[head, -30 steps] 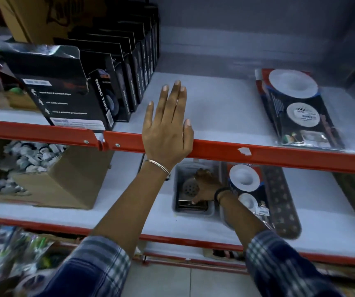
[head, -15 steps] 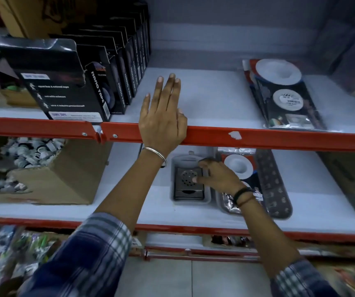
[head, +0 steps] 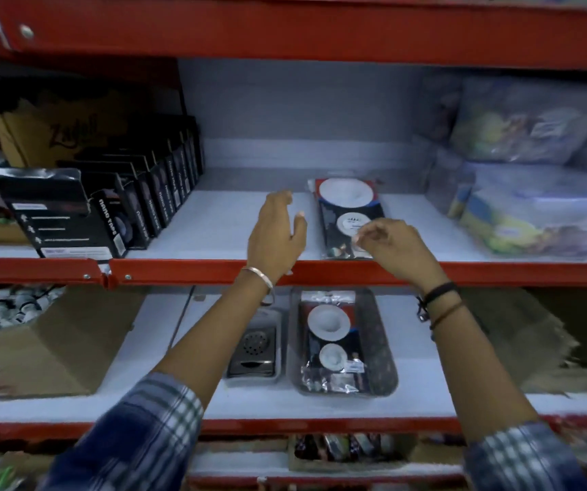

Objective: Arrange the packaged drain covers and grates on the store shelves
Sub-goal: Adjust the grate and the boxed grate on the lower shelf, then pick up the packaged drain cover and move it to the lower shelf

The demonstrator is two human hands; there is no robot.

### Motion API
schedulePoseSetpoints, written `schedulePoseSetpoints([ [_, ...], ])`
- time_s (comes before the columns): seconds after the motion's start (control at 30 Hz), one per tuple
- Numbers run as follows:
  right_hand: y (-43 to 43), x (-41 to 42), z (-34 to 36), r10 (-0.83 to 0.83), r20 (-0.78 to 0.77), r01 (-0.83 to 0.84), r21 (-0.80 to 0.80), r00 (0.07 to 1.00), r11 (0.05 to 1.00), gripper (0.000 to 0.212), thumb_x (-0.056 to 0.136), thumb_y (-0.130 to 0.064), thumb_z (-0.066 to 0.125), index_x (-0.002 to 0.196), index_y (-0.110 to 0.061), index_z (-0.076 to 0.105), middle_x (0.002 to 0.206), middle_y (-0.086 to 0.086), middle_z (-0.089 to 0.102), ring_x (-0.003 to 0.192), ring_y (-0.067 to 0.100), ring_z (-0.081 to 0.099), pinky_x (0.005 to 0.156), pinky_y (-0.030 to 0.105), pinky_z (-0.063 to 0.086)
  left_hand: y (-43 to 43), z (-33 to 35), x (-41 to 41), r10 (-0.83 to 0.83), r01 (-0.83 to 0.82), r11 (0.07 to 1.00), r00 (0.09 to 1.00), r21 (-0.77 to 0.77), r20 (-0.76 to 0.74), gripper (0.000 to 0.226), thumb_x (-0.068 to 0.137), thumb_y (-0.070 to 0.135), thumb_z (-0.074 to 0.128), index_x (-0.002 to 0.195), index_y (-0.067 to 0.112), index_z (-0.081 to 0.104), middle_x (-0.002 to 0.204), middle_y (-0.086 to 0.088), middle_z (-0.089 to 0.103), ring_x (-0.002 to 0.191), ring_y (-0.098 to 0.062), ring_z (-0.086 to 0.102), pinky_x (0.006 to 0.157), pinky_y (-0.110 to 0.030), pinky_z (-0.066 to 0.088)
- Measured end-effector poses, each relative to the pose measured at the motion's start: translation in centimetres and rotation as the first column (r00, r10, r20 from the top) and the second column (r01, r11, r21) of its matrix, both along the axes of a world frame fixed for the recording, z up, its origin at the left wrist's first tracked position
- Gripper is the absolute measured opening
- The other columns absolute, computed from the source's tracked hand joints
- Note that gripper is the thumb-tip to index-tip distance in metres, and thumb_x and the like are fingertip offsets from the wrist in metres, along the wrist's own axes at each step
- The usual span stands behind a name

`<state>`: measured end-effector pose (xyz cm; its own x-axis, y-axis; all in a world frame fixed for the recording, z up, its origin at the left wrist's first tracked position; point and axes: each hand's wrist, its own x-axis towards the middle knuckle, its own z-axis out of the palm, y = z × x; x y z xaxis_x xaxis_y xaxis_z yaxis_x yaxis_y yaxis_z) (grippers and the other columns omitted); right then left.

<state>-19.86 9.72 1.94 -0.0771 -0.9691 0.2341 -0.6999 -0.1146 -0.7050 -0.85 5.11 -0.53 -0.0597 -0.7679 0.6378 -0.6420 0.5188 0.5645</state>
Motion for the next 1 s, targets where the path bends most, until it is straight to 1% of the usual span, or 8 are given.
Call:
schedulePoseSetpoints([
  [0.27,-6.6,-4.7,-1.2,-0.137,-0.235,0.190,0.222,0.962,0.956,0.053,0.091,-0.042,0.051,0.124,-0.001,0.045,0.130,0.022,0.053,0.119,0.039,0.051,0.101,0.046,0.042,-4.2,1.1,-7.2,0.134,-0.259,0.768,0.959,0.586,0.249,0.052,0.096,0.039,0.037,0.131,0.000,0.043,0.141,-0.024,0.034,0.134,-0.037,0.026,0.106,-0.046,0.031],
  [0.4,-8.0,-5.0,-1.0,-0.207,-0.189,0.238,0.160,0.960,0.958,0.052,0.093,-0.040,0.048,0.127,-0.001,0.043,0.134,0.022,0.047,0.123,0.039,0.046,0.102,0.043,0.038,-5.2,1.5,-8.2,0.225,-0.279,0.749,0.960,0.600,0.166,0.049,0.095,0.039,0.041,0.126,0.001,0.047,0.136,-0.022,0.039,0.131,-0.036,0.031,0.104,-0.043,0.033],
  [0.47,-7.9,-4.8,-0.5,-0.235,-0.084,0.244,0.124,0.968,0.962,0.050,0.095,-0.038,0.045,0.127,0.000,0.043,0.134,0.023,0.046,0.121,0.040,0.047,0.099,0.043,0.040,-5.6,1.8,-8.3,0.251,-0.183,0.774,0.968,0.606,-0.028,0.045,0.093,0.036,0.047,0.118,-0.001,0.048,0.128,-0.024,0.050,0.119,-0.039,0.047,0.101,-0.042,0.043],
  [0.53,-7.2,-4.7,0.0,-0.261,-0.042,0.263,0.084,0.965,0.961,0.048,0.096,-0.039,0.043,0.122,0.001,0.047,0.130,0.022,0.051,0.117,0.039,0.052,0.089,0.040,0.043,-4.8,2.2,-8.3,0.231,-0.015,0.826,0.921,0.564,-0.313,0.032,0.093,0.029,0.051,0.105,0.000,0.046,0.109,-0.021,0.060,0.091,-0.036,0.062,0.071,-0.040,0.058],
  [0.6,-5.4,-4.6,0.2,-0.275,-0.016,0.275,0.019,0.961,0.961,0.045,0.096,-0.040,0.043,0.115,0.001,0.050,0.123,0.021,0.058,0.110,0.039,0.056,0.077,0.036,0.040,-2.4,2.7,-8.3,0.190,0.073,0.863,0.870,0.500,-0.454,0.022,0.095,0.025,0.050,0.094,0.004,0.041,0.086,-0.013,0.056,0.061,-0.022,0.058,0.040,-0.025,0.049],
  [0.67,-2.8,-4.1,-0.4,-0.255,0.045,0.258,-0.066,0.966,0.964,0.043,0.096,-0.039,0.043,0.114,0.000,0.049,0.115,0.021,0.063,0.105,0.038,0.058,0.070,0.031,0.037,0.7,2.4,-8.0,0.167,0.070,0.892,0.867,0.446,-0.470,0.020,0.095,0.024,0.048,0.088,0.006,0.039,0.074,-0.009,0.051,0.046,-0.011,0.049,0.032,-0.019,0.038],
  [0.83,5.5,-2.3,-6.1,-0.131,0.209,0.180,-0.237,0.969,0.955,0.034,0.098,-0.032,0.043,0.114,-0.003,0.045,0.088,0.008,0.068,0.074,0.023,0.061,0.050,0.022,0.036,9.5,-2.5,-6.3,0.147,0.030,0.907,0.913,0.421,-0.382,0.014,0.095,0.019,0.041,0.084,0.011,0.037,0.060,0.003,0.042,0.052,-0.016,0.041,0.050,-0.030,0.037],
  [1.0,11.8,-0.7,-14.4,-0.148,0.267,0.202,-0.185,0.952,0.962,0.035,0.098,-0.033,0.043,0.122,-0.007,0.044,0.084,0.002,0.063,0.075,0.027,0.064,0.060,0.033,0.049,15.4,-10.6,-4.4,0.053,0.094,0.916,0.936,0.390,-0.349,0.006,0.082,0.023,0.036,0.078,0.020,0.037,0.059,-0.003,0.044,0.051,-0.018,0.040,0.052,-0.039,0.036],
])
